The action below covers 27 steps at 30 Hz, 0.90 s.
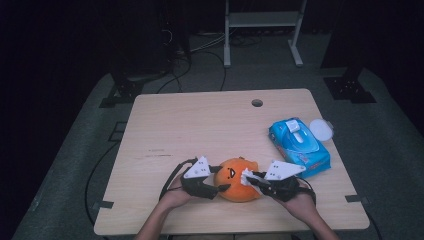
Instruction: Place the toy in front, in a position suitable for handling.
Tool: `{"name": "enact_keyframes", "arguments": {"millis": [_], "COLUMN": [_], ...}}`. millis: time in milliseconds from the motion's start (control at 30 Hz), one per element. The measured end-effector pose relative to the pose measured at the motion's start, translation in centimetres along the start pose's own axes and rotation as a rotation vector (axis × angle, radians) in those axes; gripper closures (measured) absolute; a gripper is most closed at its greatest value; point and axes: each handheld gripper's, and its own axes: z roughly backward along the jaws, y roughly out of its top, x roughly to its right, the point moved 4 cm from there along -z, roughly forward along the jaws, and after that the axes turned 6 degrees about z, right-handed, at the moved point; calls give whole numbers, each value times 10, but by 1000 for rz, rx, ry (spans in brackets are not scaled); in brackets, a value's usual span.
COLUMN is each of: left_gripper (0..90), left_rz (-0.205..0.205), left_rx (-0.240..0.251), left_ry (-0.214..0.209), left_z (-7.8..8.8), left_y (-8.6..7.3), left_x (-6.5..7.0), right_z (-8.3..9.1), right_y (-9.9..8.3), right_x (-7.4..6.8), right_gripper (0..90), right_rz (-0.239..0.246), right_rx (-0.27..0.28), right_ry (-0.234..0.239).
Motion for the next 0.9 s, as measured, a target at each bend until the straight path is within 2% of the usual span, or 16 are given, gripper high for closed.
{"name": "enact_keyframes", "arguments": {"millis": [100,133,233,300,367,400,433,467,500,533,600,667,733,767,833,900], "left_gripper": [376,377,378,347,214,162,105,106,147,207,267,318,340,349,351,350], "left_rz": [-51,-53,-36,-4,65,119,155,175,179,164,127,72,1,-15,-40,-30], "left_rx": [-28,-32,-16,-9,3,4,0,6,9,16,20,21,5,1,-5,-4], "left_ry": [10,8,-12,-27,-45,-26,-7,-10,-27,-32,-17,-19,-5,-4,-3,-12], "left_z": [-2,-1,0,1,3,3,3,2,2,0,-3,-4,-5,-5,-5,-3], "left_y": [2,1,-1,-1,4,7,8,8,8,7,6,8,10,11,9,7], "left_x": [6,5,3,1,-2,-5,-7,-8,-8,-5,0,5,11,12,14,12], "right_z": [-6,-7,-5,-3,-2,-2,-2,-2,-1,-1,0,2,2,1,1,4], "right_y": [10,11,8,1,-5,-6,-8,-9,-9,-9,-6,4,11,14,14,7], "right_x": [-10,-11,-3,2,3,2,-1,-2,-5,-6,-8,-14,-16,-15,-9,1], "right_gripper": [776,776,776,776,777,778,778,778,778,779,779,780,779,779,778,779], "right_rz": [37,50,19,5,-5,-1,-1,1,0,3,11,18,41,57,47,27], "right_rx": [10,7,22,9,-8,-14,-21,-23,-24,-26,-26,16,25,23,21,9], "right_ry": [24,23,4,-2,9,11,22,38,43,44,39,50,43,38,33,7]}}
